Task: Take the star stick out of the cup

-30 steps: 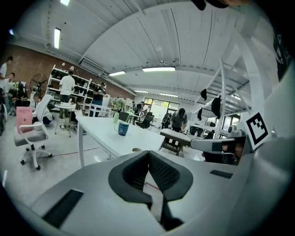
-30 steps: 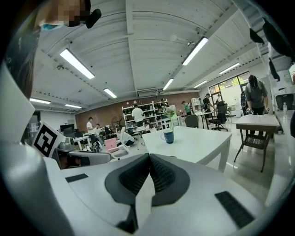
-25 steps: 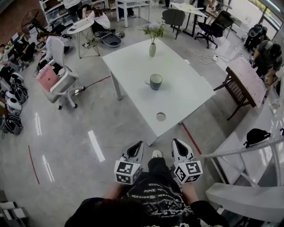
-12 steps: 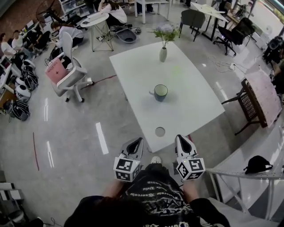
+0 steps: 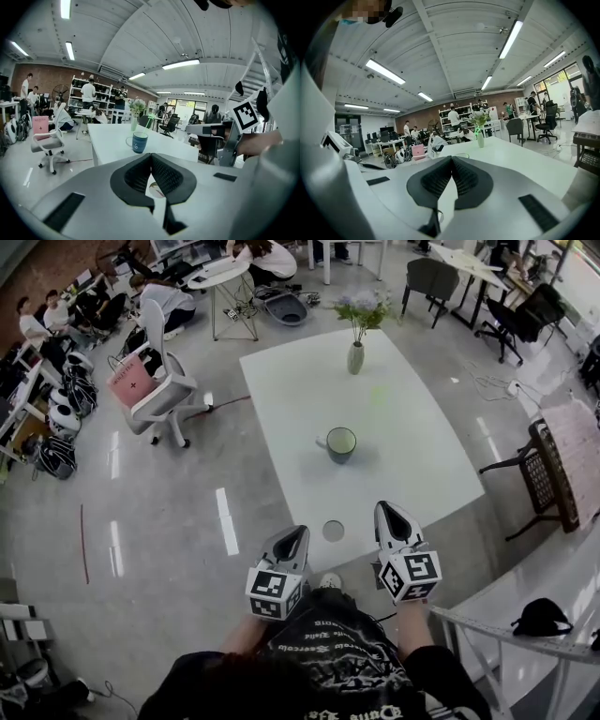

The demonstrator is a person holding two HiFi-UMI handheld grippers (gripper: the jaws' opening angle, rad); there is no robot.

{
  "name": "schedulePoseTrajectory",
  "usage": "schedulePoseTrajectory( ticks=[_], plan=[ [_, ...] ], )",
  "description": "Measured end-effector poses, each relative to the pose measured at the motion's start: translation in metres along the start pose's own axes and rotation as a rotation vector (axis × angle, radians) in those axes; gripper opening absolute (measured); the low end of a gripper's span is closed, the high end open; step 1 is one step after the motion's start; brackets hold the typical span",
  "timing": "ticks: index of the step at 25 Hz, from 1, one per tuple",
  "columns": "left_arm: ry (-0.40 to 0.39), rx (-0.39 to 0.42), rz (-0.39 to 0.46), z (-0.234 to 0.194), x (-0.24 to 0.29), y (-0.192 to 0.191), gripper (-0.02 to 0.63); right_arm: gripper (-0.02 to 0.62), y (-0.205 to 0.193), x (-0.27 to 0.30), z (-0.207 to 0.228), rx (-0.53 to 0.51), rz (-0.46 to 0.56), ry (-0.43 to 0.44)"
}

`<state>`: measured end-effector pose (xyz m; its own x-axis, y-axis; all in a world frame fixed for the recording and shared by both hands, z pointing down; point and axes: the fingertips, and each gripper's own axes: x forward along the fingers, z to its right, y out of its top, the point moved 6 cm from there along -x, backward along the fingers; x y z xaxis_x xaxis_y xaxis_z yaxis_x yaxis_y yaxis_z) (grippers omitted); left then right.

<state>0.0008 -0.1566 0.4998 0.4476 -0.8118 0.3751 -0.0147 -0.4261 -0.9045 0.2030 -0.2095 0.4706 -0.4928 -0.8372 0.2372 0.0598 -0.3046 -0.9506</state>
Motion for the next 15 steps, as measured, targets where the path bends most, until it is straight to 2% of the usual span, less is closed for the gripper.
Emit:
schedulePoseTrajectory(
  ticks=[6, 11, 13, 15],
  plan=[
    [-0.011, 0.021, 0.001, -0.014, 0.021, 0.021, 0.020, 0.009, 0.029, 0.035, 0.014, -0.012, 0.031, -0.049],
    [-0.018, 0.033, 0.021, -0.034, 0.031, 0.037, 0.020, 0.011, 0.042, 0.060, 0.020, 0.041, 0.049, -0.076],
    [-0.016, 0.033, 0.021, -0.042, 0.032, 0.039, 0.020, 0.035, 0.043, 0.071, 0.022, 0.063, 0.050, -0.081],
    [-0.011, 0.030, 0.018, -0.049, 0.032, 0.039, 0.020, 0.093, 0.046, 0.083, 0.025, 0.076, 0.046, -0.075]
  ],
)
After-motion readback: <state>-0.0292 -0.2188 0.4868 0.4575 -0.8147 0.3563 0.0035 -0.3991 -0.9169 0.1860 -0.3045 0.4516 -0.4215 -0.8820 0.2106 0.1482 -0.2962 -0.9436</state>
